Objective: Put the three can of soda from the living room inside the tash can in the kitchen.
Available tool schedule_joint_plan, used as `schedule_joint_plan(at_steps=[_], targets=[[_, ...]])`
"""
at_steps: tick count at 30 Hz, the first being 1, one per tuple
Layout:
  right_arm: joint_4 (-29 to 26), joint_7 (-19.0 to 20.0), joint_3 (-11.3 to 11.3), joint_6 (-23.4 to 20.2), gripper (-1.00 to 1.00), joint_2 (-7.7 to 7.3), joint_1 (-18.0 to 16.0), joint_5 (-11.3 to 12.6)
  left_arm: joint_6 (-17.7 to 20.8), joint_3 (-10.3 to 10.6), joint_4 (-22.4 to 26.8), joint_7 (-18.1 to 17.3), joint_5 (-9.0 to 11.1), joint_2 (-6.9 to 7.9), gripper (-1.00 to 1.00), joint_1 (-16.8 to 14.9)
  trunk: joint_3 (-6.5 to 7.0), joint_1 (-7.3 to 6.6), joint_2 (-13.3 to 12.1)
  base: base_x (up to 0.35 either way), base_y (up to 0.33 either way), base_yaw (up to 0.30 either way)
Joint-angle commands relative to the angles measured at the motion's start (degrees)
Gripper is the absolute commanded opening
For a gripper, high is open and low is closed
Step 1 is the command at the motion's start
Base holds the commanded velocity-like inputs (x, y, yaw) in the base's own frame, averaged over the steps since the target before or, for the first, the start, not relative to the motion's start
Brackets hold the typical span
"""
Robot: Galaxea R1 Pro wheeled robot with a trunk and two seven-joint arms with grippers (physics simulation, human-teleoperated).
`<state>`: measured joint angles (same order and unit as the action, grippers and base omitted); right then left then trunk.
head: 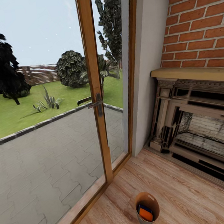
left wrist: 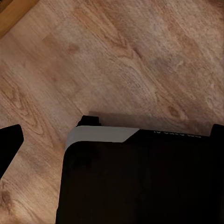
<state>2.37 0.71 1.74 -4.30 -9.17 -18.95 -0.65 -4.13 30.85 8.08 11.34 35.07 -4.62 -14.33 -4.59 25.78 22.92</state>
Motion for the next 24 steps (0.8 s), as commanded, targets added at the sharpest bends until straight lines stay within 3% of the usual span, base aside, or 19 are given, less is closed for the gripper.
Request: schedule_joint_plan(at_steps=[1, 2, 3, 5, 24], targets=[[0.0, 0.0, 0.0, 0.0, 1.00, 0.66, 0.1, 0.0, 0.0, 0.0, 0.0, 0.0, 0.0, -0.01, 1.00, 0.0, 0.00, 0.00, 0.0, 0.000, 0.000, 0.000], [0.0, 0.0, 0.0, 0.0, 1.00, 1.21, 0.1, 0.0, 0.0, 0.0, 0.0, 0.0, 0.0, -0.01, 1.00, 0.0, 0.00, 0.00, 0.0, 0.000, 0.000, 0.000], [0.0, 0.0, 0.0, 0.0, 1.00, 2.77, 0.3, 0.0, 0.0, 0.0, 0.0, 0.0, 0.0, -0.02, 1.00, 0.0, 0.00, 0.00, 0.0, 0.000, 0.000, 0.000], [0.0, 0.0, 0.0, 0.0, 1.00, 3.83, 0.4, 0.1, 0.0, 0.0, 0.0, 0.0, 0.0, -0.03, 1.00, 0.0, 0.00, 0.00, 0.0, 0.000, 0.000, 0.000], [-0.1, 0.0, 0.0, 0.0, 1.00, 4.34, 1.8, 0.0, 0.0, 0.0, 0.0, 0.0, 0.0, -0.03, 1.00, 0.0, 0.00, 0.00, 0.0, 0.000, 0.000, 0.000]])
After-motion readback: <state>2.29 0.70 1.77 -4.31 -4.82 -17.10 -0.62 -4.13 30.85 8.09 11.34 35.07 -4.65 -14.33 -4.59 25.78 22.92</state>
